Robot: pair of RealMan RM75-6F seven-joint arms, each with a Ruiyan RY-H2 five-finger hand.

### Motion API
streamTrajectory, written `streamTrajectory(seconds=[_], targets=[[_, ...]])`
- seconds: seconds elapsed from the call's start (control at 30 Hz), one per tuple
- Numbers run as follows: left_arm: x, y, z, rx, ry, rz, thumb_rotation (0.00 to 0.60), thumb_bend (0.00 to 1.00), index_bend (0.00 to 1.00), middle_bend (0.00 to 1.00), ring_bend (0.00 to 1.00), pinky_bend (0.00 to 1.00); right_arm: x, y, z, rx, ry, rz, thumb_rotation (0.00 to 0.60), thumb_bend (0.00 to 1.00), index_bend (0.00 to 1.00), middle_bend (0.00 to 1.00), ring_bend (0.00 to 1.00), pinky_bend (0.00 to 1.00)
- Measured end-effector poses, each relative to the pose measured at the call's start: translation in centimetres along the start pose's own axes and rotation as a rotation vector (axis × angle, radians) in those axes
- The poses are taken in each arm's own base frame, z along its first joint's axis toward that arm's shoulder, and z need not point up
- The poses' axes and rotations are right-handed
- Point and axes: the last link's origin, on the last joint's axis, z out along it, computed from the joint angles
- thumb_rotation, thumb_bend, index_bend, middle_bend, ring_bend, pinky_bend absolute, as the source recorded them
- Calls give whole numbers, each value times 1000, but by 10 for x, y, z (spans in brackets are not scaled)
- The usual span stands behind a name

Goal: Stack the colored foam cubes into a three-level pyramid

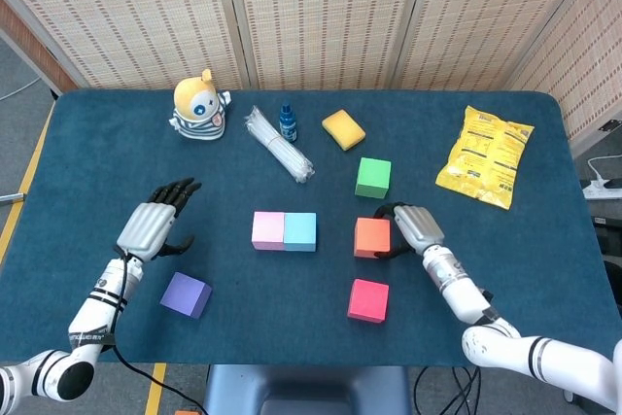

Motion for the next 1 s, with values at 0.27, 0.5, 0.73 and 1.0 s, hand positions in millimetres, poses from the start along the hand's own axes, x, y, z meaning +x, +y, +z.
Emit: streamTrajectory(seconds=[0.27,0.5,0.73,1.0], targets=[[4,0,-2,1,15,-7,600,366,0,0,0,98,13,-22,18,30,-58,-7,600,170,541,419,345,398],[4,-2,-3,7,13,-12,600,366,0,0,0,98,12,-42,35,51,-80,-33,600,170,530,419,345,398],[3,-5,-4,12,12,-18,600,366,0,0,0,97,3,-56,48,54,-89,-47,600,170,530,419,345,398],[2,-7,-6,9,11,-22,600,367,0,0,0,97,-7,-63,55,46,-92,-48,600,170,520,419,345,398]])
